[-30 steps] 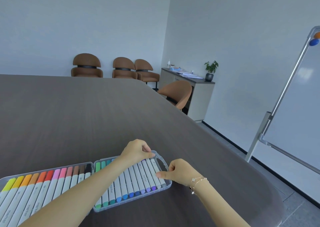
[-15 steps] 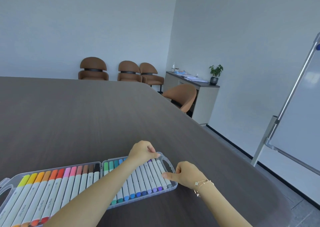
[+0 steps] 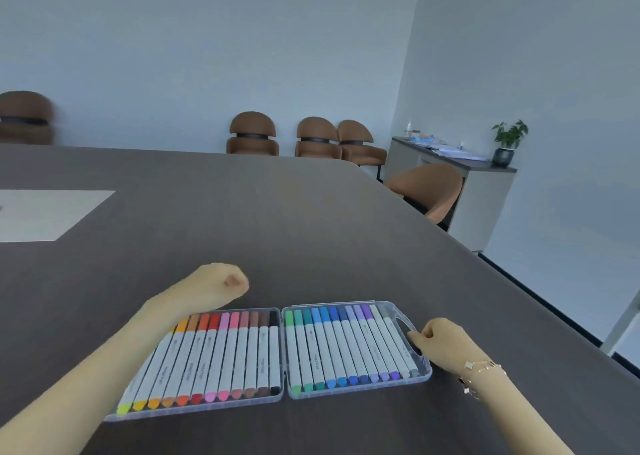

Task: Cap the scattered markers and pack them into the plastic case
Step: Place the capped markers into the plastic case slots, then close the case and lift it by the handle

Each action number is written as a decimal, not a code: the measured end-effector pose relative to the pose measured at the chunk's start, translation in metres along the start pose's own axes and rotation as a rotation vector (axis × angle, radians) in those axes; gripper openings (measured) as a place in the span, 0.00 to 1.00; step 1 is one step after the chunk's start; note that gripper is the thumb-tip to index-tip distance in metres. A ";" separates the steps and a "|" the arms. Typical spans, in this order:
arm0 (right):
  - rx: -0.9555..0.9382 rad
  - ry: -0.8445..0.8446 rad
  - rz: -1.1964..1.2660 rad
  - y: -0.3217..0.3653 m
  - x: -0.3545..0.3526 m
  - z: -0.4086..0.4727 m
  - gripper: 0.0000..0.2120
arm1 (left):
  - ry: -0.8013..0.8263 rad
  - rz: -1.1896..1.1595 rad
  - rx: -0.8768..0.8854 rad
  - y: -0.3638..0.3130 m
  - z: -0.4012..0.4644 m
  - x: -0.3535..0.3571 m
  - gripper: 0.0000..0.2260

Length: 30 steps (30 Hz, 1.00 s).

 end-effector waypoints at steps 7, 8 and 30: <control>0.023 -0.056 -0.043 0.011 0.005 0.014 0.17 | 0.351 0.229 -0.500 0.100 -0.026 -0.039 0.25; 0.031 -0.075 -0.041 0.012 0.006 0.016 0.17 | 0.413 0.103 -0.512 0.106 -0.025 -0.038 0.23; -0.232 -0.143 0.860 0.128 -0.063 0.018 0.15 | -0.205 -0.963 -0.030 -0.011 -0.007 -0.062 0.25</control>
Point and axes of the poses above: each hand's wrist, its own z-axis towards the middle knuckle, its own x-axis out of the palm, y = z × x, the point moved 1 cm from there along z, towards the middle knuckle, and after that the axes turned 8 degrees about -y, right-handed, at the moved point
